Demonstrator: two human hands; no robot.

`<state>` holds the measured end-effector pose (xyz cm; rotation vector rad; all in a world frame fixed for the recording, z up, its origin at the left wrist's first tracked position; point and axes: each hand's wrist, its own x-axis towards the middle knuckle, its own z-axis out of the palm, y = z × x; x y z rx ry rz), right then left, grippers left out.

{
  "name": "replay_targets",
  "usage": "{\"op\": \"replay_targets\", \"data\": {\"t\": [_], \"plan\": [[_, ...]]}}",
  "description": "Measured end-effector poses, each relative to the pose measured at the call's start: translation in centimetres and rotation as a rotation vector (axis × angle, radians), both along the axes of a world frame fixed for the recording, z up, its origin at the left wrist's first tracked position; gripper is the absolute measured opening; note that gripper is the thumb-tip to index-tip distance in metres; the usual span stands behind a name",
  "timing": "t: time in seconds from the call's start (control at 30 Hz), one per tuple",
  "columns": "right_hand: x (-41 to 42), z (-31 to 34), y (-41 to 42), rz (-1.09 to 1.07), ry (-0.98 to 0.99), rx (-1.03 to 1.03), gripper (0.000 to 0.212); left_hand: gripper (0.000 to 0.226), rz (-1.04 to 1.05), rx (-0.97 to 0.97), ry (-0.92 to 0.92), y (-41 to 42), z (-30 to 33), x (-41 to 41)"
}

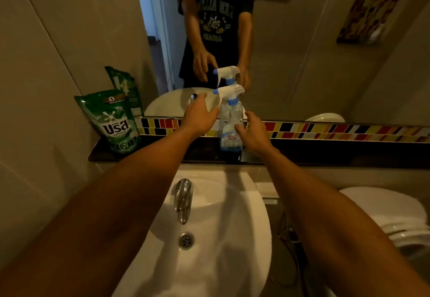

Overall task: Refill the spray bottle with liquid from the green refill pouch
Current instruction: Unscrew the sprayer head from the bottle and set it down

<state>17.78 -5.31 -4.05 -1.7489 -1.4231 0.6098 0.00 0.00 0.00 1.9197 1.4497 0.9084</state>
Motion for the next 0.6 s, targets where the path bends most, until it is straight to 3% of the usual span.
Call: {"op": "replay_targets", "data": {"t": [0.1,0.6], "plan": [[0.8,-0.1,1.7,0.004,0.064,-0.003,0.057,0.059,-0.009,0.002,-0.095,1.1,1.4,1.6],[2.3,-1.6,6.2,0.191,0.239,-0.004,0.049,0.031,-0.17,0.084,-0.074,5.6,1.6,3.2]]}}
